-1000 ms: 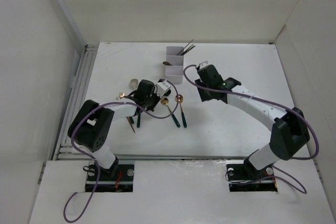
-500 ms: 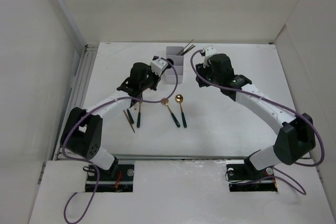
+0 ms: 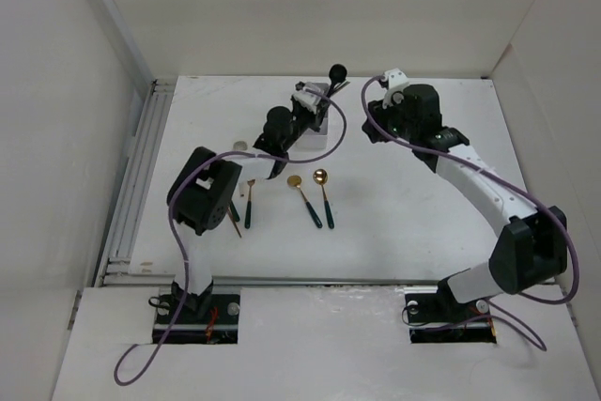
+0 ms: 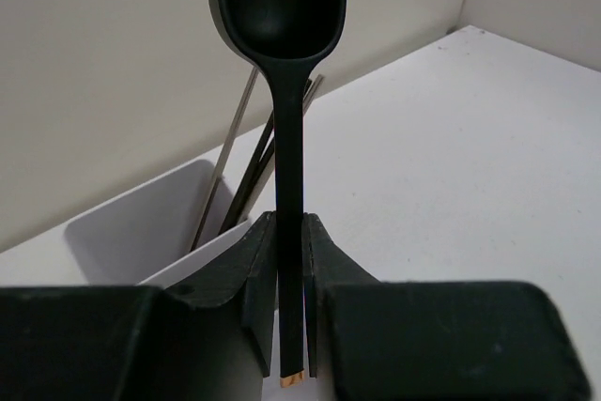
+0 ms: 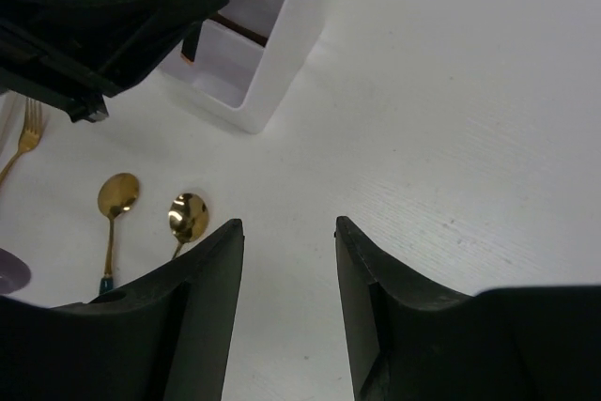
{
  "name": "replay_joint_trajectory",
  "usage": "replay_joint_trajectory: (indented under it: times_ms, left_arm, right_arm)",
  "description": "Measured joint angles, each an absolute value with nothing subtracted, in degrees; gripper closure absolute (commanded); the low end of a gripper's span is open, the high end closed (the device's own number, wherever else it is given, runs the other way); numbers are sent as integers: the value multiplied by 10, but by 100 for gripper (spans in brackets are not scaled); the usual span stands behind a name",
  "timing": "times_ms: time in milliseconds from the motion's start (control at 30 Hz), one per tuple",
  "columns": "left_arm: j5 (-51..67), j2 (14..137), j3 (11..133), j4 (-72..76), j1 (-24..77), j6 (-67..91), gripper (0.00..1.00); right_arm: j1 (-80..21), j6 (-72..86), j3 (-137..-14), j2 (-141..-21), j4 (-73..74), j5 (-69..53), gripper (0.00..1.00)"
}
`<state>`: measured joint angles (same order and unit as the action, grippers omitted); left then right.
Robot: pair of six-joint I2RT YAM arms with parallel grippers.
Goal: Sort the eating utensils into containers
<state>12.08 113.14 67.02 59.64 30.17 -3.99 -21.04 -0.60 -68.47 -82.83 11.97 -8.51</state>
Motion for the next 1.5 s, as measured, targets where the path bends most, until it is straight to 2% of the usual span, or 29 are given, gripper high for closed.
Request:
replay_joint_trajectory:
  times_ms: [300,733,1300,1333,1367,1433,1500]
  left_arm:
    - [55,1248,754,698,314,-50,100]
    - [18,1256,759,725,304,-41,100]
    - [4,1306,766,709,293,-34,99]
    - [4,1306,766,709,291,-33,93]
    - [6,1306,766,709,289,-33,76]
    - [18,1306,766,712,284,-32,54]
    - [30,1306,766,717,280,-29,48]
  right_arm:
    - [-176,-27,-785,-919,171,-151,53]
    - [-168,-56,-859,-955,238,-196,51]
    - [-161,-74,-870,-953,285,-235,50]
    - [-161,-74,-874,-953,288,-237,48]
    - [-161,-75,-879,-953,291,-238,48]
    - [-161,-76,-887,-953,293,-242,46]
    - [-161,-77,-892,-953,296,-247,45]
